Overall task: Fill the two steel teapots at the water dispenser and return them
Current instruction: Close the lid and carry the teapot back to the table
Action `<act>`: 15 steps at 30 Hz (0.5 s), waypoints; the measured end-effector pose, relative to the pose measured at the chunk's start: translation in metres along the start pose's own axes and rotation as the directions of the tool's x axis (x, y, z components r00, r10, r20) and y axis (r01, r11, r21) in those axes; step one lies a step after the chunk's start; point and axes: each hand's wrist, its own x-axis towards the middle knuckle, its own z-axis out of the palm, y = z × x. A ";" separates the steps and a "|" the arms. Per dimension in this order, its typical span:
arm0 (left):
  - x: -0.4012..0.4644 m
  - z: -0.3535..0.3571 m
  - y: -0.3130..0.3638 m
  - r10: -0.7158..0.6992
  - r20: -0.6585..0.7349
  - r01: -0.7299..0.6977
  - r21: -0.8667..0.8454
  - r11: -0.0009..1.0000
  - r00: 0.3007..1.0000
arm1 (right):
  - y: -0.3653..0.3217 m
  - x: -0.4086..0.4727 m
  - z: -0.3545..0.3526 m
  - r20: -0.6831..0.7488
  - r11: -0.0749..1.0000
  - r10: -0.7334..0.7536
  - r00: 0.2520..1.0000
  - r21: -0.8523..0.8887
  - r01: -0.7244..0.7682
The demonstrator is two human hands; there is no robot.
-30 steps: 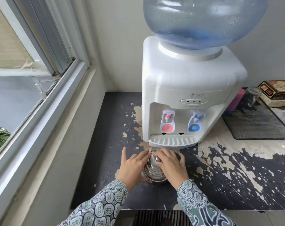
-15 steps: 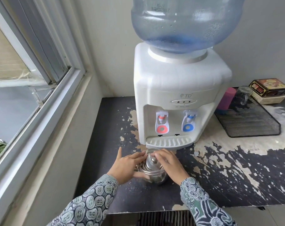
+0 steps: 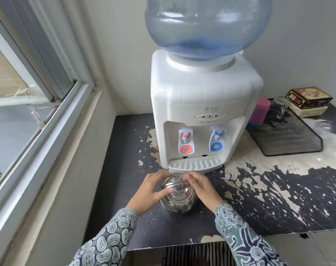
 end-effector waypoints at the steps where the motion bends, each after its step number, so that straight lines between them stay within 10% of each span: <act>1: 0.001 0.004 0.003 0.020 -0.035 -0.020 -0.006 1.000 0.999 | 0.001 0.001 -0.002 0.023 0.999 -0.002 1.000 -0.038 0.003; 15: 0.025 0.026 0.029 -0.093 -0.041 0.084 -0.189 0.978 0.995 | 0.000 -0.008 -0.023 -0.024 0.996 0.033 0.999 -0.085 -0.035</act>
